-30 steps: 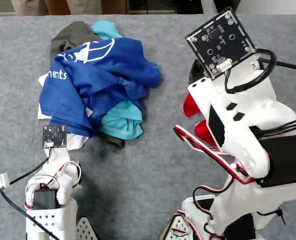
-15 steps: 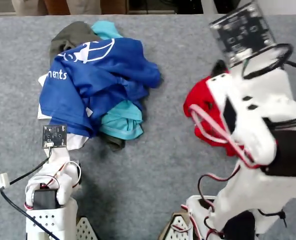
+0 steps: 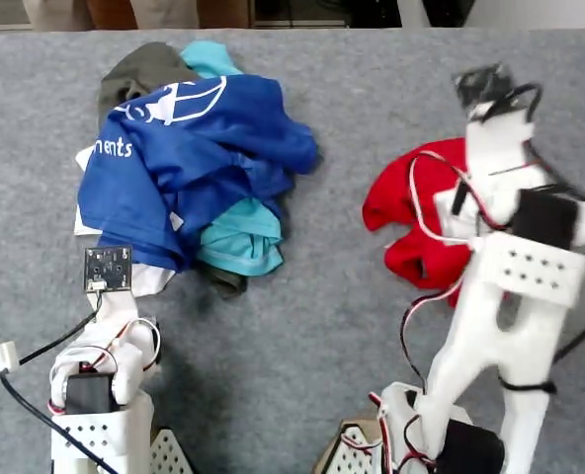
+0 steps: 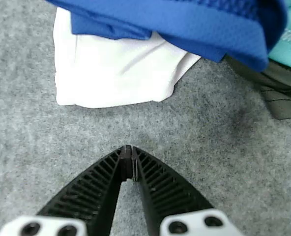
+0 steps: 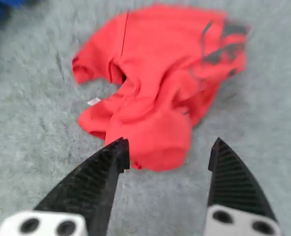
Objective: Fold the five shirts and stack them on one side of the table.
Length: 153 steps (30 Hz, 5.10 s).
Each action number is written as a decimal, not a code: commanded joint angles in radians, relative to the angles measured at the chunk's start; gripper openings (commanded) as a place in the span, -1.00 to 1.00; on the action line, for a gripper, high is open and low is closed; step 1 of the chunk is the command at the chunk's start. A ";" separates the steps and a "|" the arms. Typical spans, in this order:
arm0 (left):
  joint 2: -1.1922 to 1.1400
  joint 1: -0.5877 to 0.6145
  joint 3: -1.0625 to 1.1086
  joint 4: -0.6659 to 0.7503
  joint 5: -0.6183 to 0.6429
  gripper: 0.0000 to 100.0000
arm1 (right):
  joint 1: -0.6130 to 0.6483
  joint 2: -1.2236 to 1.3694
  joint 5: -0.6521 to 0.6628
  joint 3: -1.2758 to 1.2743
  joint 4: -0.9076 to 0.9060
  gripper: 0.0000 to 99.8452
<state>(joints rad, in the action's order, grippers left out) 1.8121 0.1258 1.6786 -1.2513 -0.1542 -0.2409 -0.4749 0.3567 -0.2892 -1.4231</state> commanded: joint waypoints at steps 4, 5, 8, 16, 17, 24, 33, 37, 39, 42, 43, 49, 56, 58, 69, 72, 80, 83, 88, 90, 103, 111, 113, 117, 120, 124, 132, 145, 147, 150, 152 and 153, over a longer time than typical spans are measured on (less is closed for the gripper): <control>0.008 -0.006 0.012 0.006 0.000 -0.96 | -0.025 -0.008 0.037 -0.447 0.433 -0.46; 0.010 -0.006 0.012 0.006 0.000 -0.96 | -0.025 -0.008 0.041 -0.489 0.474 -0.46; 0.010 -0.005 0.012 0.005 0.000 -0.96 | -0.027 -0.008 0.041 -0.605 0.628 -0.46; 0.007 0.029 -0.400 0.018 -0.101 -0.87 | -0.041 -0.008 0.006 -0.803 0.884 -0.99; 0.007 0.032 -0.477 0.025 -0.126 -0.81 | -0.041 -0.008 -0.020 -0.834 0.922 -1.00; -0.031 0.097 -0.675 0.278 -0.215 -0.57 | -0.041 -0.010 -0.069 -0.909 1.045 -1.00; -0.788 0.127 -0.988 0.371 0.006 -0.40 | -0.039 -0.010 -0.071 -0.912 1.046 -1.00; -1.205 0.031 -1.293 0.143 0.023 -0.31 | -0.038 -0.010 -0.064 -0.912 1.046 -1.00; -1.397 -0.003 -1.439 0.101 0.029 -0.31 | -0.038 -0.010 -0.064 -0.912 1.046 -1.00; -1.666 -0.014 -1.613 0.120 0.048 -0.31 | -0.038 -0.008 -0.064 -0.912 1.046 -1.00; -1.756 -0.014 -1.674 0.118 0.038 -0.31 | -0.038 -0.008 -0.064 -0.911 1.046 -1.00; -2.305 -0.012 -2.081 0.046 0.035 -0.32 | -0.039 -0.008 -0.064 -0.911 1.048 -1.00; -2.852 -0.021 -2.756 -0.298 0.032 -0.45 | -0.039 -0.008 -0.064 -0.909 1.049 -1.00; -2.987 -0.012 -2.958 -0.347 0.029 -0.63 | -0.039 -0.008 -0.064 -0.909 1.051 -1.00; -3.155 0.250 -3.323 -0.491 -0.025 -0.96 | -0.044 -0.008 -0.063 -0.908 1.051 -1.00; -3.094 0.371 -3.323 -0.491 -0.068 -0.96 | -0.041 -0.008 -0.063 -0.908 1.051 -1.00; -2.993 0.678 -3.323 -0.491 -0.249 -0.96 | -0.041 -0.008 -0.063 -0.908 1.051 -1.00; -2.965 0.772 -3.330 -0.491 -0.258 -0.96 | -0.039 -0.008 -0.063 -0.909 1.051 -1.00; -2.890 0.848 -3.351 -0.493 -0.253 -0.96 | -0.039 -0.008 -0.063 -0.909 1.051 -1.00; -2.827 0.842 -3.351 -0.494 -0.244 -0.96 | -0.038 -0.008 -0.063 -0.909 1.051 -1.00; -2.465 0.394 -3.273 -0.509 0.049 -0.82 | -0.038 -0.008 -0.063 -0.911 1.051 -1.00; -2.465 0.112 -2.763 -0.505 0.044 -0.49 | -0.038 -0.008 -0.063 -0.911 1.053 -1.00; -2.471 0.071 -2.619 -0.460 0.041 -0.43 | -0.038 -0.008 -0.063 -0.911 1.053 -1.00; -2.546 0.066 -2.381 -0.229 0.041 -0.45 | -0.038 -0.008 -0.063 -0.911 1.053 -1.00; -2.626 0.112 -2.300 -0.101 -0.018 -0.58 | -0.038 -0.008 -0.063 -0.911 1.053 -1.00; -2.701 0.190 -2.366 -0.120 -0.192 -0.80 | -0.039 -0.008 -0.063 -0.911 1.053 -1.00; -2.773 0.390 -2.607 -0.207 -0.302 -0.96 | -0.039 -0.008 -0.063 -0.909 1.053 -0.99; -2.827 0.692 -2.875 -0.256 -0.302 -0.96 | -0.039 -0.008 -0.063 -0.911 1.053 -0.99; -2.827 0.675 -2.935 -0.356 -0.302 -0.96 | -0.039 -0.008 -0.063 -0.911 1.053 -0.99; -2.832 0.618 -3.047 -0.516 -0.296 -0.96 | -0.039 -0.008 -0.063 -0.911 1.053 -0.99; -2.826 0.592 -3.075 -0.509 -0.275 -0.96 | -0.039 -0.008 -0.063 -0.911 1.053 -0.99; -2.826 0.583 -3.084 -0.509 -0.253 -0.96 | -0.039 -0.008 -0.063 -0.911 1.053 -0.99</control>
<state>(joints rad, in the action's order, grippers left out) -1.0296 0.7457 -1.3272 -1.7269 -0.4488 -0.2746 -0.4733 0.3000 -1.2022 -0.3920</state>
